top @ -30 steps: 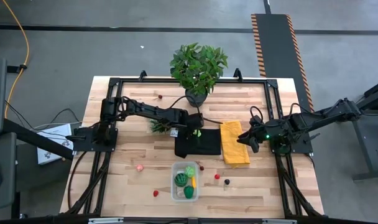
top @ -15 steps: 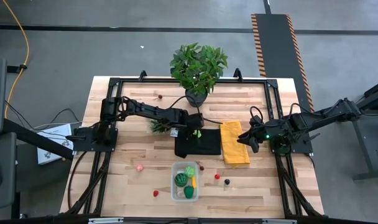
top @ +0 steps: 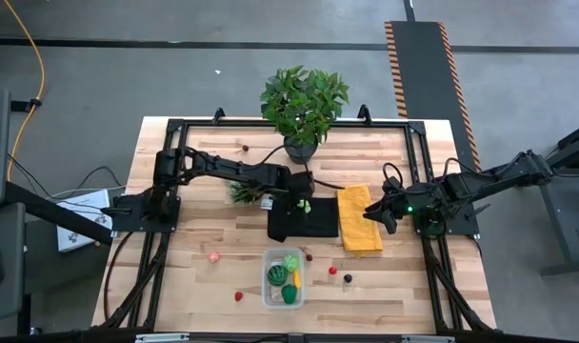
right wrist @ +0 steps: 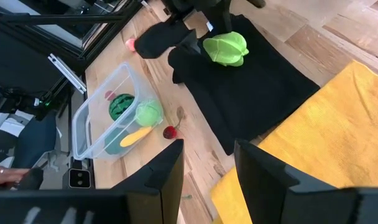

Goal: Pick and placing Produce into tupperware
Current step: Put the starfruit into the bin

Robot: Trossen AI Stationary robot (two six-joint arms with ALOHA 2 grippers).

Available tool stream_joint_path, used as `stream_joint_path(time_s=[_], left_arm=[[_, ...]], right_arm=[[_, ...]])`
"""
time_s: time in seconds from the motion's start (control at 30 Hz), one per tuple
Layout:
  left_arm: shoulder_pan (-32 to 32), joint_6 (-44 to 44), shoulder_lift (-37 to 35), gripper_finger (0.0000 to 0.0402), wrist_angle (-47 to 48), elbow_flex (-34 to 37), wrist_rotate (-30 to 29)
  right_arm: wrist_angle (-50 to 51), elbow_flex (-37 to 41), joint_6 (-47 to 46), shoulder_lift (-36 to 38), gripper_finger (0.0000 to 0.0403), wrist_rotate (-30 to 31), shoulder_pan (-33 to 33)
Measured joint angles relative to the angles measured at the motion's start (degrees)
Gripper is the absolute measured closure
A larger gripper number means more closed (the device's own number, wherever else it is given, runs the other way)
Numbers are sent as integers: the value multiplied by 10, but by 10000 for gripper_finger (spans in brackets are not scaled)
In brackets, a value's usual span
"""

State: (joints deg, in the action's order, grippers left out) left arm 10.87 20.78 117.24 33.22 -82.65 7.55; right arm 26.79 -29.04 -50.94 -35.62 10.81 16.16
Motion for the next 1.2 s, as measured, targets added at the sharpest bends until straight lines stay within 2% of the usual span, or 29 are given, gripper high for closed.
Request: stream_joint_path(time_s=[0.2, 0.43, 0.7, 0.9, 1.2], left_arm=[[0, -32, 0, 201, 53, -67, 2], [-1, -69, 0, 187, 124, -150, 2], [-2, -85, 0, 203, 199, -222, 10], [-2, -98, 0, 190, 261, -267, 55], [-2, -122, 0, 204, 355, -336, 120]], right_arm=[[0, 0, 1, 0, 269, 0, 0], [0, 0, 4, 0, 269, 0, 0], [1, 0, 10, 0, 269, 0, 0], [5, 0, 11, 0, 269, 0, 0], [4, 0, 15, 0, 269, 0, 0]])
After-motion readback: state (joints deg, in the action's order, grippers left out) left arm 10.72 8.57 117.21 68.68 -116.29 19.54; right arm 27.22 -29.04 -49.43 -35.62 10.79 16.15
